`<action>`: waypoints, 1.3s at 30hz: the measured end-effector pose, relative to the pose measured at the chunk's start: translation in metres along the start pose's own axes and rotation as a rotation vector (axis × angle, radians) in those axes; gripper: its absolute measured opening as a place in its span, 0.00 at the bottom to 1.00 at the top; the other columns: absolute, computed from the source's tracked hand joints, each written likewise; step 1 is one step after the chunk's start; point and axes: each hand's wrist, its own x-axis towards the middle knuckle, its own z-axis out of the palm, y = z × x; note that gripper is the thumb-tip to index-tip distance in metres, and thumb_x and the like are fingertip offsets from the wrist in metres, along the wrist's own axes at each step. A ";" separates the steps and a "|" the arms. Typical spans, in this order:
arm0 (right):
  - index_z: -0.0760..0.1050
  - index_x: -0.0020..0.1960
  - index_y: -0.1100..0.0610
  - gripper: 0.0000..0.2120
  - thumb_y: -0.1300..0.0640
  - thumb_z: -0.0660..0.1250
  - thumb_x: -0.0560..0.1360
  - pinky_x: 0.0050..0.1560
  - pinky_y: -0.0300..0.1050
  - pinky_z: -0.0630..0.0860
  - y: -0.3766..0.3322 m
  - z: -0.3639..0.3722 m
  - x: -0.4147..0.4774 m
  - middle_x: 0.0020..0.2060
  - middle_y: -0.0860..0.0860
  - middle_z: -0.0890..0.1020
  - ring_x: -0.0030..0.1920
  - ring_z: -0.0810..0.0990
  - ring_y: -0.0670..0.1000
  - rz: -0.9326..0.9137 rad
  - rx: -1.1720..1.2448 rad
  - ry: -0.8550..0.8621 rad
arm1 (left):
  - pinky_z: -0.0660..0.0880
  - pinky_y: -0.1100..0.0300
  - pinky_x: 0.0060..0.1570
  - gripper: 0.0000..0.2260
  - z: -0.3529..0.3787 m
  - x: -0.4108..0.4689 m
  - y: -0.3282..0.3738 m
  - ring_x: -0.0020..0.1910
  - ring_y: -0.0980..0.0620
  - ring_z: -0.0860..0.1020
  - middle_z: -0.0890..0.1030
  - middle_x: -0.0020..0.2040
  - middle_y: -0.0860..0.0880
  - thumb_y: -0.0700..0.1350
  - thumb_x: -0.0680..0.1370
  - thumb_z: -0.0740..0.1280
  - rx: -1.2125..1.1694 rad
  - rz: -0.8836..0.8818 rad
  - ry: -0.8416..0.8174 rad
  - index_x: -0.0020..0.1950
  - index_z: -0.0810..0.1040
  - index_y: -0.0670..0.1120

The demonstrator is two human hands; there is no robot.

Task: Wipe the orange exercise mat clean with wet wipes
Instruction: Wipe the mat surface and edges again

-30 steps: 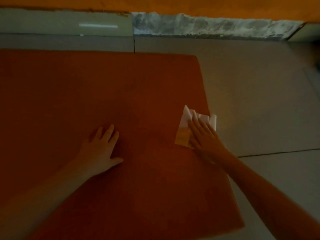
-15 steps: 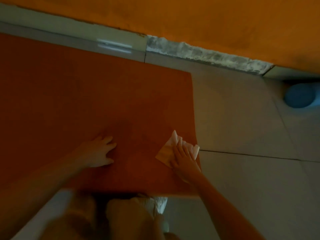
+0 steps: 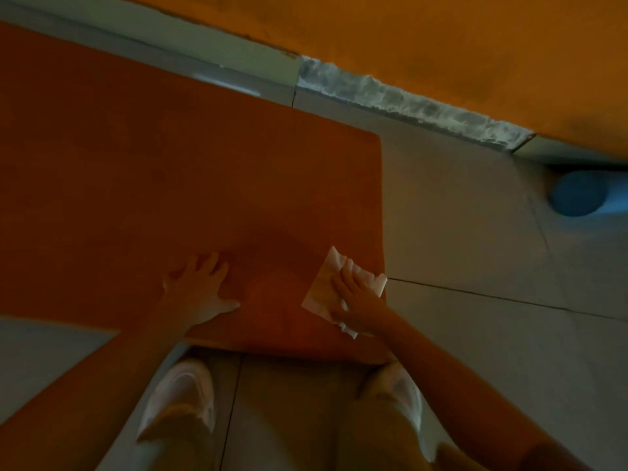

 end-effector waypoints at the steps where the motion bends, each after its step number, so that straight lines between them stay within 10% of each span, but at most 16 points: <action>1: 0.42 0.78 0.58 0.45 0.32 0.36 0.70 0.75 0.61 0.44 0.005 0.006 0.001 0.74 0.54 0.35 0.75 0.33 0.56 -0.016 0.012 0.028 | 0.56 0.34 0.70 0.40 0.003 0.001 0.001 0.77 0.42 0.41 0.38 0.79 0.51 0.69 0.76 0.57 0.012 -0.008 0.014 0.79 0.44 0.53; 4: 0.49 0.78 0.58 0.43 0.31 0.36 0.73 0.74 0.61 0.51 0.005 0.020 -0.003 0.74 0.56 0.39 0.77 0.47 0.59 0.026 0.050 0.136 | 0.58 0.34 0.70 0.41 0.012 0.002 0.005 0.77 0.42 0.41 0.37 0.79 0.50 0.69 0.75 0.59 0.068 -0.038 0.057 0.79 0.44 0.52; 12: 0.33 0.75 0.50 0.39 0.28 0.28 0.70 0.75 0.64 0.44 -0.019 0.053 -0.033 0.74 0.52 0.33 0.75 0.35 0.60 -0.116 0.126 0.072 | 0.62 0.35 0.68 0.43 0.007 0.006 0.016 0.77 0.37 0.45 0.39 0.79 0.47 0.66 0.75 0.63 0.098 -0.068 0.050 0.79 0.47 0.48; 17: 0.36 0.75 0.51 0.36 0.36 0.43 0.74 0.75 0.63 0.47 -0.012 0.044 -0.051 0.73 0.54 0.36 0.73 0.37 0.56 -0.130 0.071 -0.003 | 0.62 0.35 0.68 0.43 0.002 0.002 0.018 0.77 0.38 0.44 0.39 0.79 0.47 0.65 0.75 0.64 0.055 -0.066 0.031 0.79 0.46 0.47; 25: 0.36 0.77 0.51 0.36 0.47 0.56 0.81 0.75 0.59 0.47 0.054 0.008 -0.057 0.78 0.55 0.44 0.77 0.47 0.55 0.054 0.086 -0.033 | 0.52 0.39 0.73 0.41 0.011 0.006 0.041 0.76 0.35 0.44 0.43 0.79 0.43 0.70 0.76 0.49 -0.072 -0.191 0.119 0.79 0.46 0.44; 30: 0.31 0.75 0.54 0.30 0.50 0.48 0.84 0.74 0.47 0.37 0.068 0.043 -0.047 0.78 0.55 0.43 0.77 0.41 0.52 0.101 0.315 0.039 | 0.46 0.39 0.74 0.38 0.026 0.026 0.075 0.76 0.36 0.40 0.40 0.78 0.37 0.67 0.78 0.45 -0.144 -0.321 0.255 0.79 0.41 0.43; 39: 0.32 0.77 0.57 0.30 0.46 0.44 0.83 0.75 0.49 0.37 0.051 0.046 -0.019 0.74 0.51 0.33 0.71 0.32 0.45 0.192 0.571 0.216 | 0.42 0.42 0.74 0.34 0.023 0.056 0.107 0.77 0.48 0.39 0.40 0.79 0.47 0.64 0.79 0.35 0.055 0.032 0.398 0.80 0.46 0.46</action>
